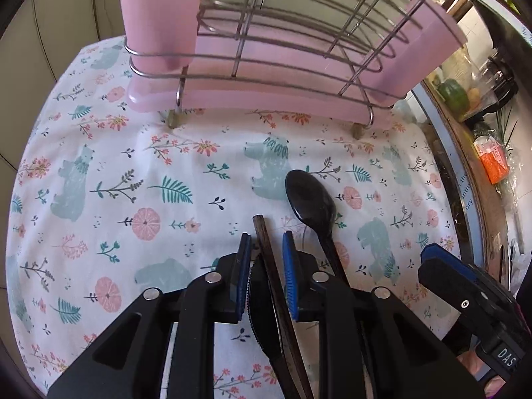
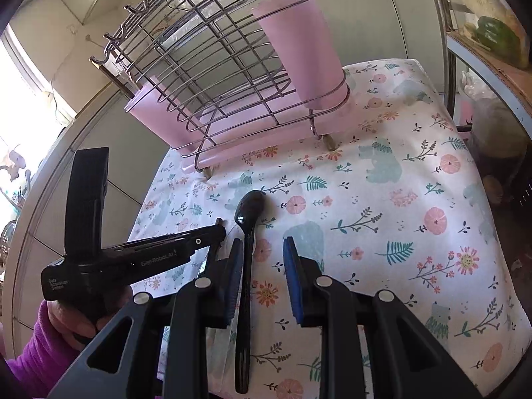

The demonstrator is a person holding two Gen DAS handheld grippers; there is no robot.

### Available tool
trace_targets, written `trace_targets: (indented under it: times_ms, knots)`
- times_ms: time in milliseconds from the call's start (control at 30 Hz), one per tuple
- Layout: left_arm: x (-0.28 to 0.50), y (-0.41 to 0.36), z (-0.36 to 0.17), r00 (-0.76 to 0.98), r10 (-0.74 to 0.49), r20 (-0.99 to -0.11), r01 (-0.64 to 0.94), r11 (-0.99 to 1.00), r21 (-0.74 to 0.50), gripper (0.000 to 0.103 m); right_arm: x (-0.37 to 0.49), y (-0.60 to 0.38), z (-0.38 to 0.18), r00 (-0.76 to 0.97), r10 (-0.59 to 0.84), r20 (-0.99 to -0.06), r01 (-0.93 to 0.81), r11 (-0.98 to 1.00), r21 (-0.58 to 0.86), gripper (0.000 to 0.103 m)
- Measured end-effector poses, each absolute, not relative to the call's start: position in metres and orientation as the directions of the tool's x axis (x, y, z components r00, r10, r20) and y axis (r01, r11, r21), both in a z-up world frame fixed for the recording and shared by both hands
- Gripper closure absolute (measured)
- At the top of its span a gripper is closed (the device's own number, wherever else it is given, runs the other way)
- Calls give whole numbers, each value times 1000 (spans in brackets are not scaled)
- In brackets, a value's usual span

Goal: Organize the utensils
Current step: 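Grasp a dark stick with left tool while right grasps the black spoon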

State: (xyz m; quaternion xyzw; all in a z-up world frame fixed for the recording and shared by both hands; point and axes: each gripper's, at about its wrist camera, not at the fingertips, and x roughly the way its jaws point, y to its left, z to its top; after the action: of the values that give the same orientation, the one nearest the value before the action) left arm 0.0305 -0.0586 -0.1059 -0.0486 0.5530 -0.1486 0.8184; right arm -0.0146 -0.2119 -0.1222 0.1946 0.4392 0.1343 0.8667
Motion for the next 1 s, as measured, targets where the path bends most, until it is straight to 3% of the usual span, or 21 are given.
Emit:
trace_targets:
  times_ms: [133,267,767,1000]
  knots:
    - [32,-48,-104,333,-350,-876,168,936,-310,96,6,-213,-127,540,441,-717,-62,870,489,78]
    - [26,-29,-88,368,-397,-841,138,917,-373,97,29,-210,-133,498,486,-718,-59,845,531,64]
    - [6,3,-36,501,-455,-736,167,886,-433,97,99,-195,-171,318,558,-766,12,806,592,64]
    - [2,2,-31,517,-461,-722,176,882,-437,97,105,-191,-176,285,585,-759,12,790,613,80]
